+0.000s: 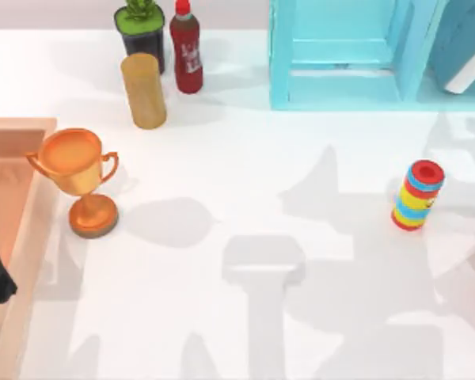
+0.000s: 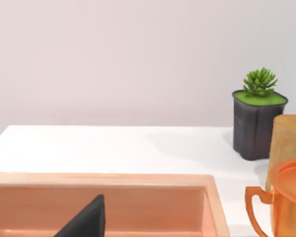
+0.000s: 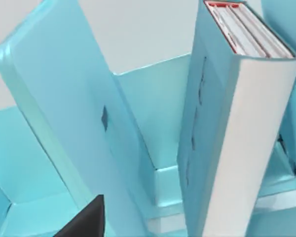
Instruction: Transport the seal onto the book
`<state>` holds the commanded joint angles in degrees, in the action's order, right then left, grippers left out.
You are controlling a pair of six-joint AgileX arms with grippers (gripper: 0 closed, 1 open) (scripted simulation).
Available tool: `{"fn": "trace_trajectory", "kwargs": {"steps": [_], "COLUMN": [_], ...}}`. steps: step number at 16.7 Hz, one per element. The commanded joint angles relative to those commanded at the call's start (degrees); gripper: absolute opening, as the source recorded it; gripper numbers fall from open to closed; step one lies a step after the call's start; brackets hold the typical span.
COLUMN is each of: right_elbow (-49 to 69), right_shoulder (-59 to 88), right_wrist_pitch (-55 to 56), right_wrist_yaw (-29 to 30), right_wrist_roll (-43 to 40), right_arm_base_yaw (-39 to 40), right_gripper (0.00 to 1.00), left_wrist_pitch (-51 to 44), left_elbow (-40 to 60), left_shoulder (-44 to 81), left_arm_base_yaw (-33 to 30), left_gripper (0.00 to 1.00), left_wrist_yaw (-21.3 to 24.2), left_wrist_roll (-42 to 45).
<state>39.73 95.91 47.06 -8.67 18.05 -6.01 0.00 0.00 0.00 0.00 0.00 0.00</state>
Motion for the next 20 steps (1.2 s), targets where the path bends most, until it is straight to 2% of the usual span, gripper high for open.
{"fn": "trace_trajectory", "kwargs": {"steps": [4, 8, 14, 20], "right_elbow": [5.6, 7.4, 8.0, 20.3], "right_shoulder": [14.5, 19.5, 19.5, 25.5], "right_wrist_pitch": [6.7, 9.1, 8.4, 2.5], "right_wrist_yaw": [-1.4, -1.9, -1.9, -1.9], "right_wrist_roll": [2.6, 3.6, 3.5, 3.3], "right_arm_base_yaw": [-0.7, -0.8, -0.7, -1.0], "right_gripper": [1.00, 1.00, 1.00, 1.00], "left_wrist_pitch": [0.0, 0.0, 0.0, 0.0], "left_elbow": [0.0, 0.0, 0.0, 0.0], "left_shoulder": [0.0, 0.0, 0.0, 0.0], "left_arm_base_yaw": [0.0, 0.0, 0.0, 0.0], "left_gripper": [1.00, 1.00, 1.00, 1.00], "left_wrist_yaw": [0.0, 0.0, 0.0, 0.0], "left_wrist_roll": [0.0, 0.0, 0.0, 0.0]}}
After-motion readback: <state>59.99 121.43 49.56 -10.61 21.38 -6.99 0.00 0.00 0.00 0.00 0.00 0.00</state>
